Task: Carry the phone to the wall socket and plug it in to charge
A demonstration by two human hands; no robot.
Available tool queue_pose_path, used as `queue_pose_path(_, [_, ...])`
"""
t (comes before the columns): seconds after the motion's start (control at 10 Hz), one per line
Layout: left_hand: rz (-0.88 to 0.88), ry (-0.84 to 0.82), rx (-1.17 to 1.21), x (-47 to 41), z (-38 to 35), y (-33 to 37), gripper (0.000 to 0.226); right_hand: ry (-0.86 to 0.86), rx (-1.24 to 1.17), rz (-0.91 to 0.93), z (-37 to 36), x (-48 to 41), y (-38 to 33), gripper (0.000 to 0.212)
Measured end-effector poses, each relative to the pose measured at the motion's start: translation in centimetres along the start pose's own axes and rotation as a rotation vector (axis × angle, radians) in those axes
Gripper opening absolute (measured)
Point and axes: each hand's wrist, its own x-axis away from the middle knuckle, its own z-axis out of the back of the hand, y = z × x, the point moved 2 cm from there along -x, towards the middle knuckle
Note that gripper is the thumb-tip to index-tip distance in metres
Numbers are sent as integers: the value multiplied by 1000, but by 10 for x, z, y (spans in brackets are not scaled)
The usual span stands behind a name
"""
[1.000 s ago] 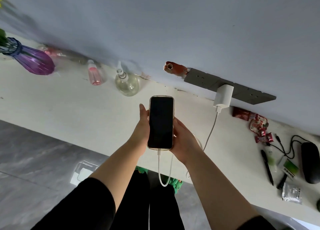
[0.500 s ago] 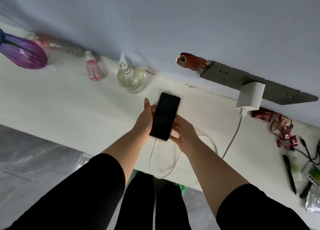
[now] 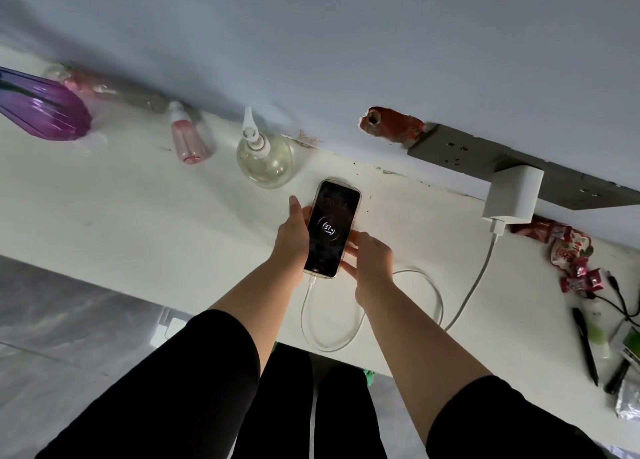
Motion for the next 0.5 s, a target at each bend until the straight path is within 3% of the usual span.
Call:
queue_pose_path(0.2, [-32,32,-114,2,2,4,68,29,89,9,2,-4,-3,29])
queue_pose_path(0.4, [-187,88,-502,22,15,19,21,-30,353,123,18,1,-18,38])
queue_pose_path(0.5, [-229,92,-637,47,27,25,15,-12,534,208,37,20,-34,40])
